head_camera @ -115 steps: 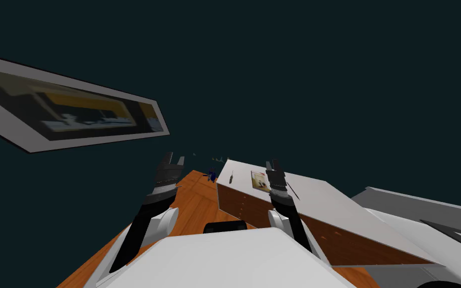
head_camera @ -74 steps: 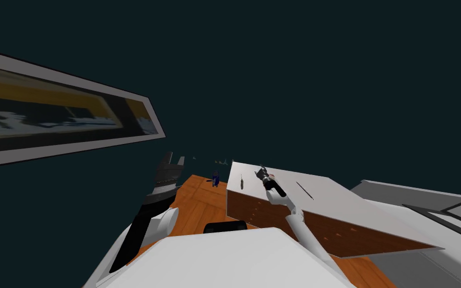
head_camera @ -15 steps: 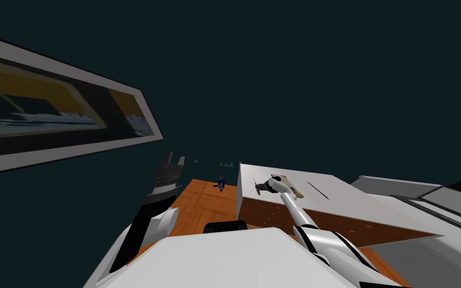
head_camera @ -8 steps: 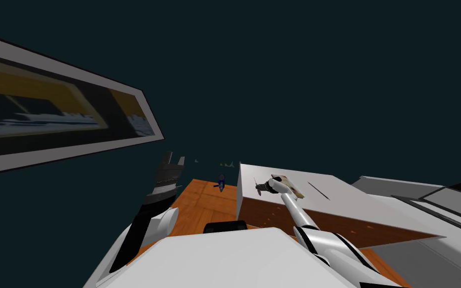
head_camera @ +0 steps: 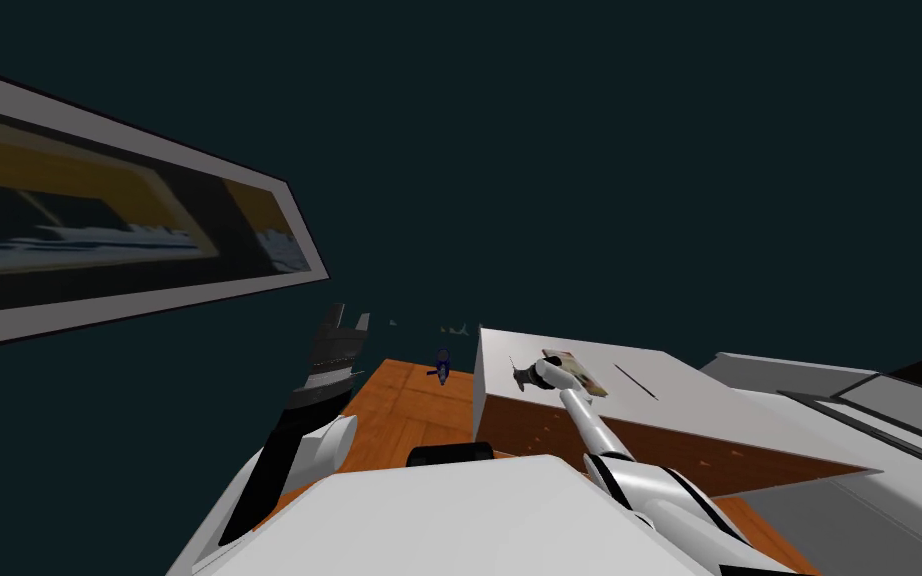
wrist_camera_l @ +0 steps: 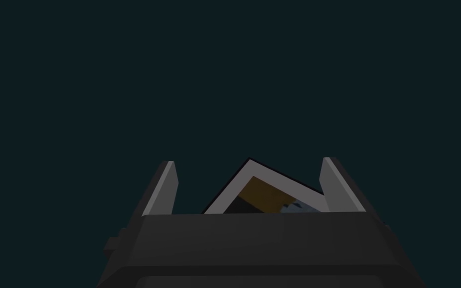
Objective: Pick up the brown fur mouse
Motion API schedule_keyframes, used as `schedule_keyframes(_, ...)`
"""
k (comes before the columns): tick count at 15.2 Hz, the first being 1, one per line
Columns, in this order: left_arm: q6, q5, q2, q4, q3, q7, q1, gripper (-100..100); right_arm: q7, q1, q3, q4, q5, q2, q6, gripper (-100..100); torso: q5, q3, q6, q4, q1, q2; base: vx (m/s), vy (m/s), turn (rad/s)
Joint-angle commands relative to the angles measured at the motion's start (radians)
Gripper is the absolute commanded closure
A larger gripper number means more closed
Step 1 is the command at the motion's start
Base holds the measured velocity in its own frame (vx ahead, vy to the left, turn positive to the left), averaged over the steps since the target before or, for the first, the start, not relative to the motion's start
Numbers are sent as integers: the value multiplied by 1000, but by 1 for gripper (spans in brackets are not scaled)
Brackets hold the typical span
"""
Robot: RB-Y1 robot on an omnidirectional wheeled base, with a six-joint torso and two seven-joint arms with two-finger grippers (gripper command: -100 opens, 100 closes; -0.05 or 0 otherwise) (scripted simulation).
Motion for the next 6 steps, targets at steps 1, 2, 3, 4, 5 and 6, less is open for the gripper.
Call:
schedule_keyframes(1, 0, 0, 0, 0, 0, 0, 0, 0, 0, 0, 0, 0, 0, 0, 0, 100, 0, 0, 0, 0, 0, 0, -3, 5, -10)
schedule_keyframes(2, 0, 0, 0, 0, 0, 0, 0, 0, -1, 0, -1, 0, 0, -1, 0, 100, -1, -1, -1, 0, -1, -1, -2, 1, -16)
schedule_keyframes(3, 0, 0, 0, 0, 0, 0, 0, 0, -1, 0, -2, 0, 0, -2, -1, 100, -2, -1, -1, -1, -2, -1, 0, 0, 0)
schedule_keyframes(4, 0, 0, 0, 0, 0, 0, 0, 0, -19, -1, 2, -21, -6, -22, 32, 100, -2, -1, -2, -1, -2, -1, 0, -8, 31)
schedule_keyframes(5, 0, 0, 0, 0, 0, 0, 0, 0, -22, -2, 2, -25, -7, -26, 38, 100, -1, -1, -1, 0, -3, -2, -3, -15, 40)
schedule_keyframes(6, 0, 0, 0, 0, 0, 0, 0, 0, -11, 1, 0, -16, -6, -17, 21, 100, -1, -1, -2, 0, -3, -2, -6, -7, 18)
